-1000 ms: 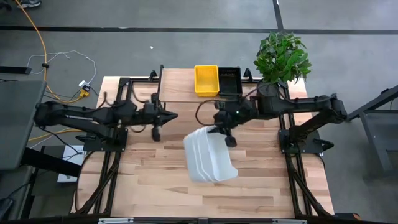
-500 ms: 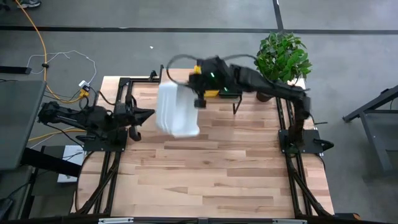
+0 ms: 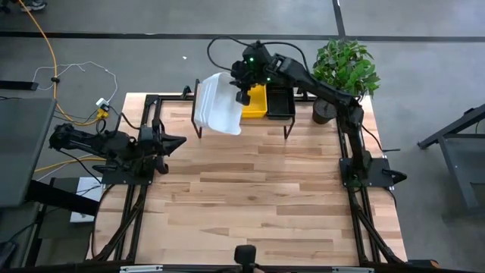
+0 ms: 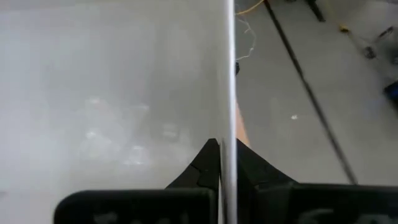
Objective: Stack baskets on shelf by color
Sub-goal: Put the stacked white bins on the shelf
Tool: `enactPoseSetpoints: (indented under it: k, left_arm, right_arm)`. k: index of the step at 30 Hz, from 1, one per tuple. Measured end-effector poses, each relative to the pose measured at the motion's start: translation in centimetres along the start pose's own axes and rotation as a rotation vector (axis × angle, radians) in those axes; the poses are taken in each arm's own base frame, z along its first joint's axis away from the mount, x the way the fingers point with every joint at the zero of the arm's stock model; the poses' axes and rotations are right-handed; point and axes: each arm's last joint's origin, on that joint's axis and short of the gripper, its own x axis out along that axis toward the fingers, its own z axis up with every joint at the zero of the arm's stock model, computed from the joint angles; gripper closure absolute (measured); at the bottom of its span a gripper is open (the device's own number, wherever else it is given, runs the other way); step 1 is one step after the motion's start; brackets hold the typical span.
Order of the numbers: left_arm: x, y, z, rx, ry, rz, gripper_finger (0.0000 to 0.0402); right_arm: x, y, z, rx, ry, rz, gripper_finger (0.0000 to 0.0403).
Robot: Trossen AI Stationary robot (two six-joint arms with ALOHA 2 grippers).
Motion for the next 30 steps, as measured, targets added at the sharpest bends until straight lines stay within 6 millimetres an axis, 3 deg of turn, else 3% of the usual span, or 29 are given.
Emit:
enactPoseSetpoints:
  k: [9,17,25,30]
  left_arm:
    - [0.3,-0.1,-0.2,-0.031,0.013,0.034,0.0401]
    - [0.9,-0.4,-0.4,-0.031,0.027,0.036,0.0401]
    - [0.9,-0.4,-0.3,-0.025,0.018,0.048,0.0401]
    - [0.9,-0.3,-0.3,-0.025,0.017,0.058,0.0401]
  right_arm:
    - [1.9,-0.4,-0.9,0.056,0.031,-0.02,0.0401]
    - [3.9,-0.4,-1.6,0.064,0.045,-0.025,0.0374]
    - [4.2,-0.6,-1.7,0.064,0.046,-0.05,0.0355]
    - [4.2,-0.9,-1.2,0.083,0.001,-0.109,0.0322]
